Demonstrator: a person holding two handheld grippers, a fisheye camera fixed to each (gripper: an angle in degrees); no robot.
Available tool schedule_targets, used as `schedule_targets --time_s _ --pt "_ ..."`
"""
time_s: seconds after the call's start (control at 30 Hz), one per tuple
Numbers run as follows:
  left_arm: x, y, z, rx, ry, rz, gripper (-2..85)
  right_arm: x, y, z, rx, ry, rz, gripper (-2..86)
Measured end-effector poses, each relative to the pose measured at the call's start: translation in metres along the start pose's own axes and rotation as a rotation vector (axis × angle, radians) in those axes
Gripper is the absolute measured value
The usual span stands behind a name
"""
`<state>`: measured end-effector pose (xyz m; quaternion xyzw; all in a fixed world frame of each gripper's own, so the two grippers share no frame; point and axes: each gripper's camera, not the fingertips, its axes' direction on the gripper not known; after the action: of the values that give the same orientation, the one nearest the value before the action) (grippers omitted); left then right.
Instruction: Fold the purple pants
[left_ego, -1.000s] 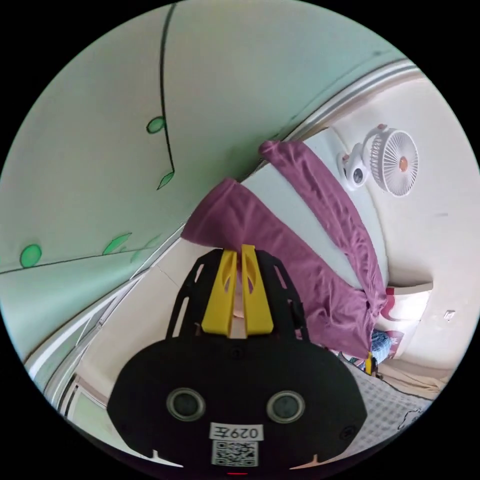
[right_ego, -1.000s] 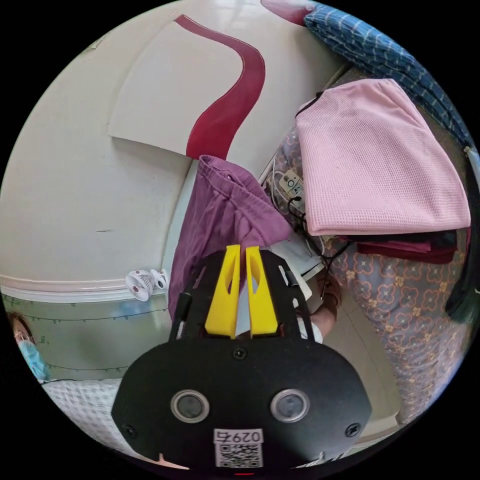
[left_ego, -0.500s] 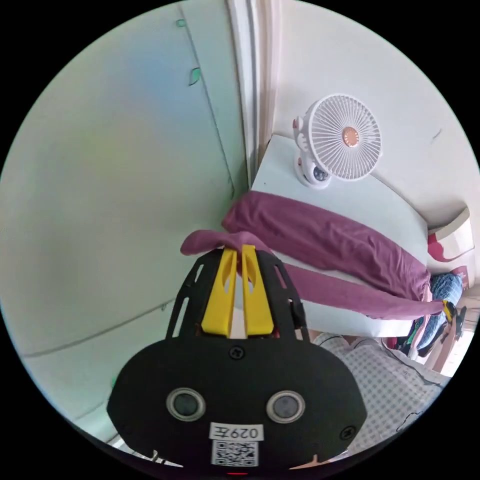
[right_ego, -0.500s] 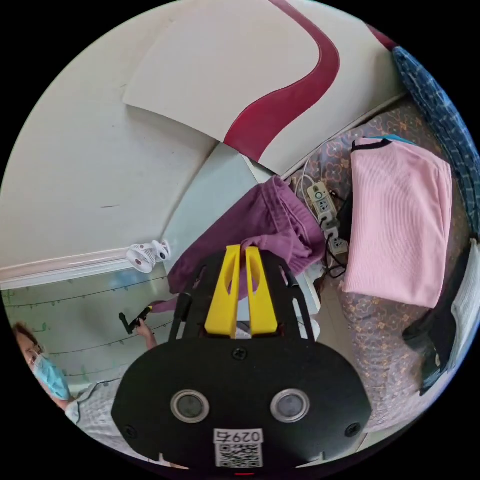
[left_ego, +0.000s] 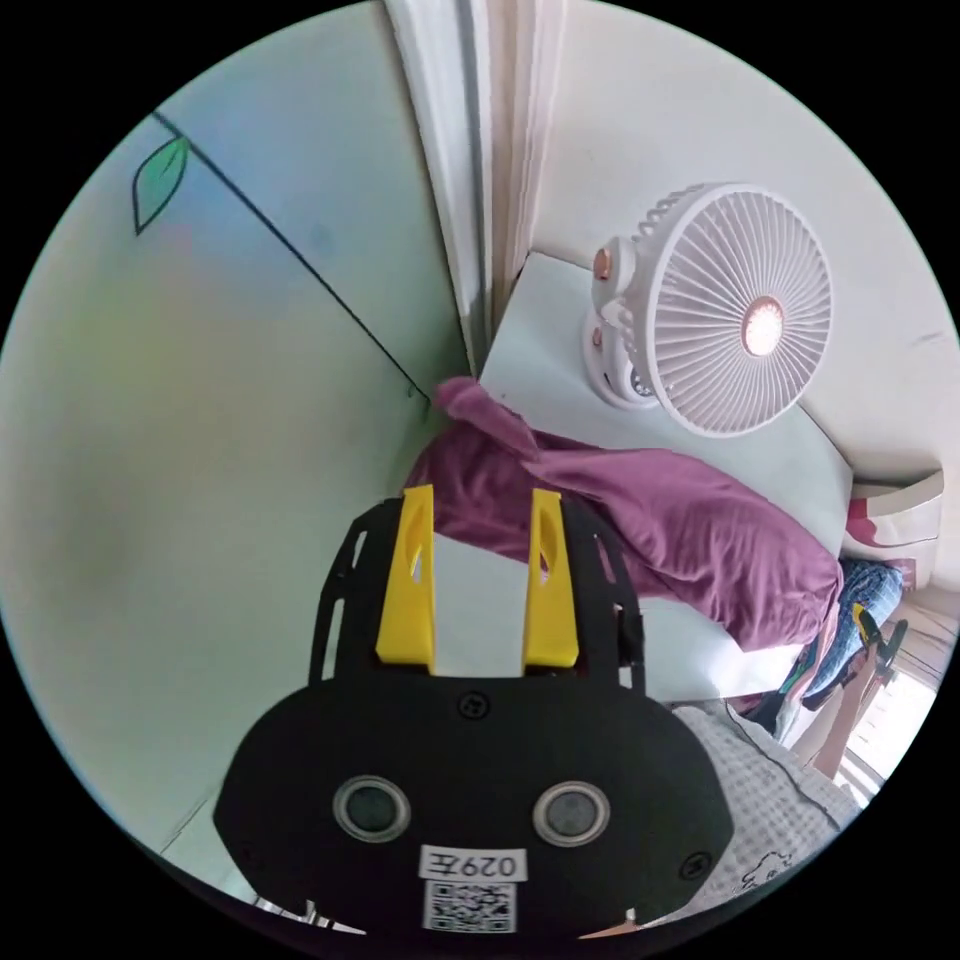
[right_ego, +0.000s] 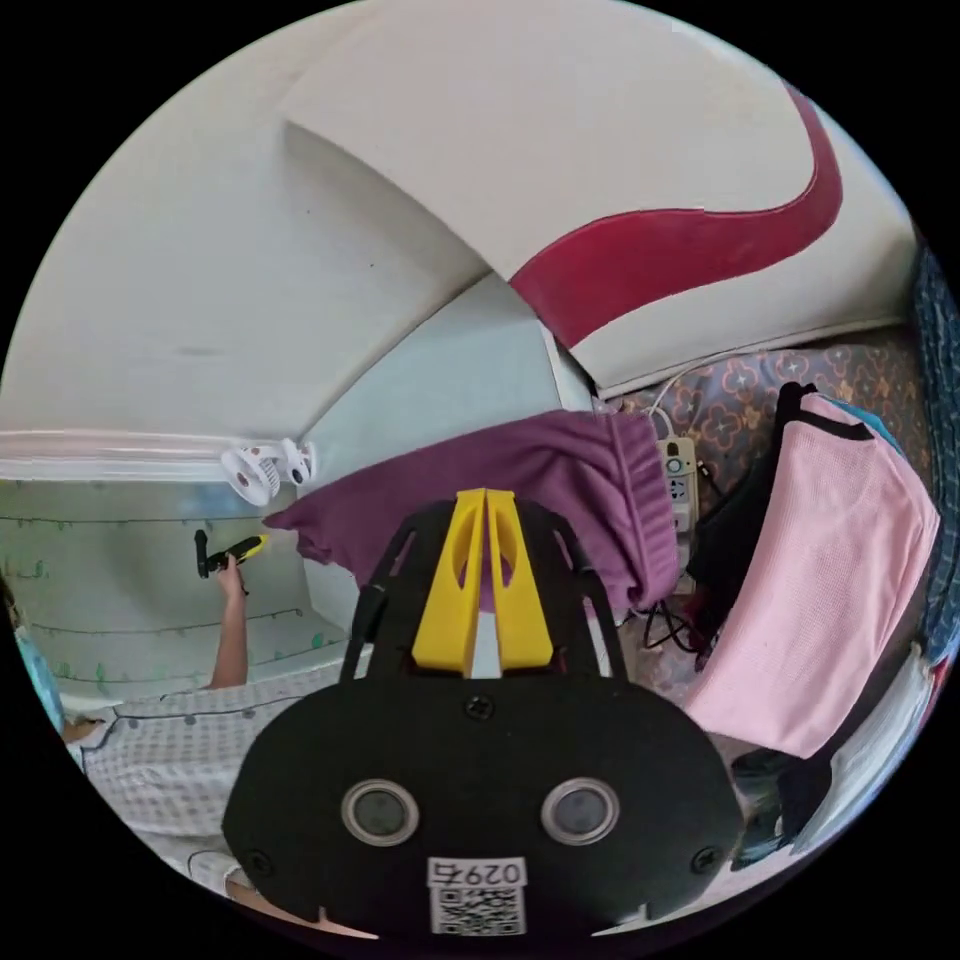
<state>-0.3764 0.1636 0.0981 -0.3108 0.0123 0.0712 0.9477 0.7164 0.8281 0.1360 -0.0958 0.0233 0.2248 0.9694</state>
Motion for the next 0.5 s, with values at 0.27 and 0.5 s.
schedule_targets --time_s 0.27,0.5 --pt "0.018 0.008 0.023 -0.041 0.114 -0.018 13.1 -0.103 0.015 0.194 -0.348 0.493 -0.326 -0.5" --pt "0.008 0.028 0.011 -0.026 0.137 0.000 12.7 -0.071 -0.027 0.206 -0.311 0.703 -0.076 -0.5"
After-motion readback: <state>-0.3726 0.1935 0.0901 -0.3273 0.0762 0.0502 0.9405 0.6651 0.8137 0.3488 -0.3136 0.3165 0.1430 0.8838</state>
